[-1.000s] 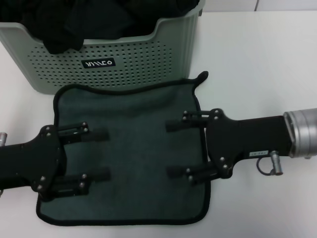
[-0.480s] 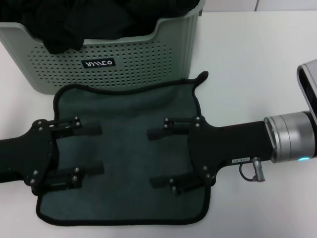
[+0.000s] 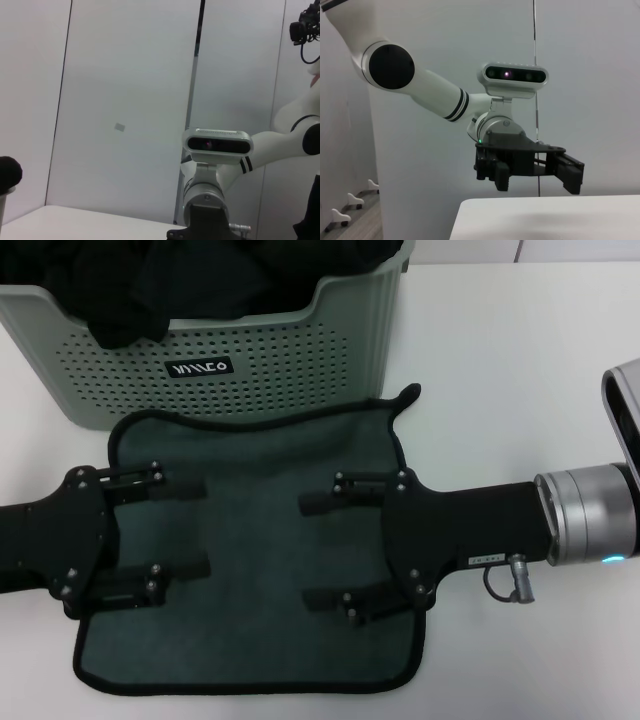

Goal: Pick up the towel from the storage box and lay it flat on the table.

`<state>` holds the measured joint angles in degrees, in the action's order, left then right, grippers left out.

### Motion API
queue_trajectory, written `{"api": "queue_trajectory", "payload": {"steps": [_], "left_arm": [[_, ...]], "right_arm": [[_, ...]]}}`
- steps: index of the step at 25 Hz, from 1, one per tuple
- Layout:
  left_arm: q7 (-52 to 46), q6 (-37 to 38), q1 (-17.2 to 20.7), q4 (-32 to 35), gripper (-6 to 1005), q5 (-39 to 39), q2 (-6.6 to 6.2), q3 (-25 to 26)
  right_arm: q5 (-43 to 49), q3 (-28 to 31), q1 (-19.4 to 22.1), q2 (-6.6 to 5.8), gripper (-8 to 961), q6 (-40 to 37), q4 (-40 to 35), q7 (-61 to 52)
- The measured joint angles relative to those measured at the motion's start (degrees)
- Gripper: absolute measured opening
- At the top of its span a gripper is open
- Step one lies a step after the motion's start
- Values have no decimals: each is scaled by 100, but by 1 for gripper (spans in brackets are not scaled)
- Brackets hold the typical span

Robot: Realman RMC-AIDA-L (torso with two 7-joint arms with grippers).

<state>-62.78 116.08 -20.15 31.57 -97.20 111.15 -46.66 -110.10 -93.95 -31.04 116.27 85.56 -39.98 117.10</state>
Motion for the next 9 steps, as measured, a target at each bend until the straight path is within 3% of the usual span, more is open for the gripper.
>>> {"api": "queue_trajectory", "payload": {"steps": [9], "left_arm": [[-57, -31, -6, -7, 684, 5, -6, 75]], "right_arm": [[-20, 2, 38, 0, 845, 26, 0, 148]]}}
